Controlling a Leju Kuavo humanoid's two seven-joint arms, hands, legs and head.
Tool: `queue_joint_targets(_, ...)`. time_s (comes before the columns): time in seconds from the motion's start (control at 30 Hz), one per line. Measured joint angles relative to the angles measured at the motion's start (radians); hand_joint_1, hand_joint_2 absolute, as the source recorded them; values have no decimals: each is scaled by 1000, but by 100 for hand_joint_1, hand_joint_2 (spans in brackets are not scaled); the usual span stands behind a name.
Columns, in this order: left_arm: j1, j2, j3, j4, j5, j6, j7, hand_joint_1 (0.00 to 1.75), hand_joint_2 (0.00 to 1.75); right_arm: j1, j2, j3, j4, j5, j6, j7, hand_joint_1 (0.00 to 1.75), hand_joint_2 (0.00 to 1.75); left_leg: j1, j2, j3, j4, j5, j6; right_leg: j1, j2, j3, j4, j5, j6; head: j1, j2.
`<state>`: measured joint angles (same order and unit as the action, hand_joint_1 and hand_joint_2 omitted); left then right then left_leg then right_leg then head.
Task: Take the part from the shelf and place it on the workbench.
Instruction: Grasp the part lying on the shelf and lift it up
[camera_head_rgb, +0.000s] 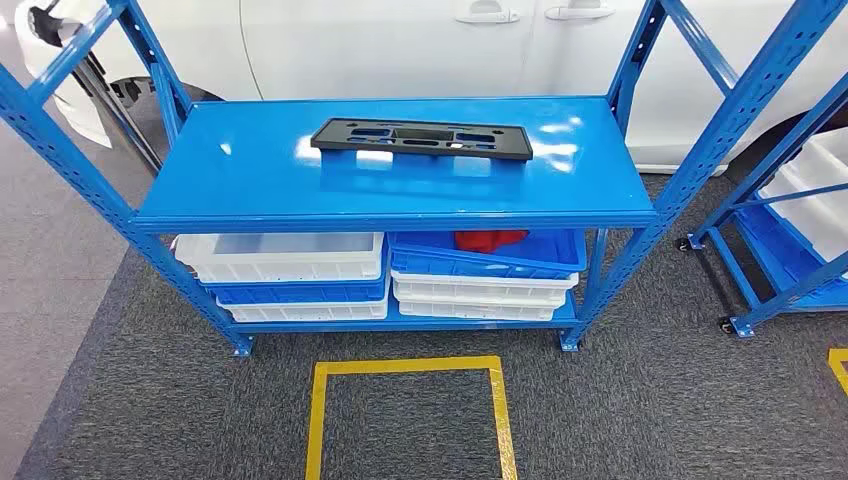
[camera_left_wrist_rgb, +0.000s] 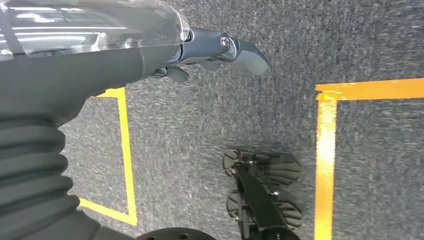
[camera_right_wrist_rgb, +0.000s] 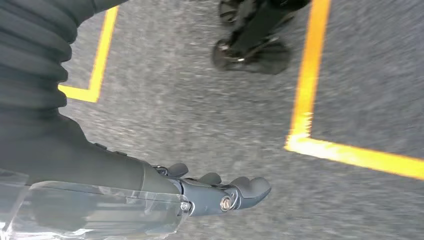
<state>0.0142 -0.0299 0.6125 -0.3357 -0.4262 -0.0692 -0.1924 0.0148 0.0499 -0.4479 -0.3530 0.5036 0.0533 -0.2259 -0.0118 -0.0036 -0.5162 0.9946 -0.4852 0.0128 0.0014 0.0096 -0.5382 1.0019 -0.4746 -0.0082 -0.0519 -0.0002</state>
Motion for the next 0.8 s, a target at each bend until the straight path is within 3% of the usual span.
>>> queue_joint_targets(0.03, -2, 0, 9, 1, -7, -1, -3, 0, 0, -3, 2, 0, -6, -4, 7, -8, 0, 0, 0, 0, 0, 0, 0, 0, 0, 0, 0, 0, 0, 0, 0, 0)
queue_joint_targets(0.13, -13, -2, 51, 8, -39, -5, -16, 0, 0, -18, 11, 0, -37, -31, 41, -45, 0, 131, -1, 0, -1, 2, -1, 3, -1, 0, 0, 0, 1, 3, 0, 0)
queue_joint_targets(0.17, -17, -3, 66, 11, -51, -6, -20, 0, 0, -24, 15, 1, -54, -46, 55, -56, 0, 131, -2, 0, -2, 3, -1, 5, -2, 0, 0, 0, 1, 5, 0, 0)
queue_joint_targets(0.27, -28, -7, 109, 17, -81, -9, -31, 0, 0, -42, 22, 13, -125, -92, 82, -83, 0, 0, -3, 0, 0, -1, 3, 15, -4, 0, 0, -2, 4, 14, 0, 0)
queue_joint_targets(0.33, -34, -11, 130, 19, -98, -10, -38, 0, 0, -52, 23, 27, -180, -116, 88, -97, 0, 0, 4, 3, 6, -15, 13, 24, -3, -2, -8, 17, -10, 21, 0, 0)
queue_joint_targets(0.37, -36, -14, 139, 20, -106, -10, -40, 0, 0, -57, 23, 34, -205, -124, 88, -104, 0, 0, 8, 4, 10, -22, 18, 27, -3, -3, -25, 54, -31, 24, 0, 0)
queue_joint_targets(0.47, -40, -17, 161, 24, -124, -11, -45, 0, 0, -71, 22, 54, -268, -137, 77, -122, 0, 0, 9, 7, 10, -25, 20, 30, -9, -4, -123, 250, -117, 32, 0, 0)
queue_joint_targets(0.5, -40, -19, 169, 25, -130, -11, -47, 0, 0, -73, 22, 62, -291, -139, 69, -128, 0, 0, 9, 7, 11, -25, 19, 29, -11, -4, -147, 290, -122, 35, 0, 0)
queue_joint_targets(0.53, -40, -20, 176, 26, -138, -11, -49, 0, 0, -75, 21, 73, -320, -140, 58, -135, 0, 0, 10, 6, 12, -23, 17, 27, -13, -4, -153, 292, -105, 36, 0, 0)
queue_joint_targets(0.6, -43, -25, 196, 28, -153, -11, -54, 0, 0, -86, 21, 103, -389, -139, 27, -152, 0, 0, 11, 6, 15, -17, 10, 20, -16, -7, -112, 183, -24, 37, 0, 0)
queue_joint_targets(0.67, -51, -28, 216, 30, -169, -10, -58, 0, 0, -113, 20, 138, -454, -135, -6, -167, 0, 0, 10, 8, 12, -6, -1, 10, -14, -10, -59, 60, 28, 31, 0, 0)
queue_joint_targets(0.7, -55, -28, 226, 32, -176, -10, -60, 0, 0, -126, 19, 155, -482, -132, -21, -173, 0, 0, 9, 8, 9, -2, -5, 4, -12, -11, -47, 29, 34, 26, 0, 0)
queue_joint_targets(0.8, -64, -31, 256, 36, -199, -9, -68, 0, 0, -159, 20, 213, -562, -113, -68, -182, 0, 0, 9, 9, 4, 2, -10, -11, -9, -10, -46, 16, 28, 6, 0, 0)
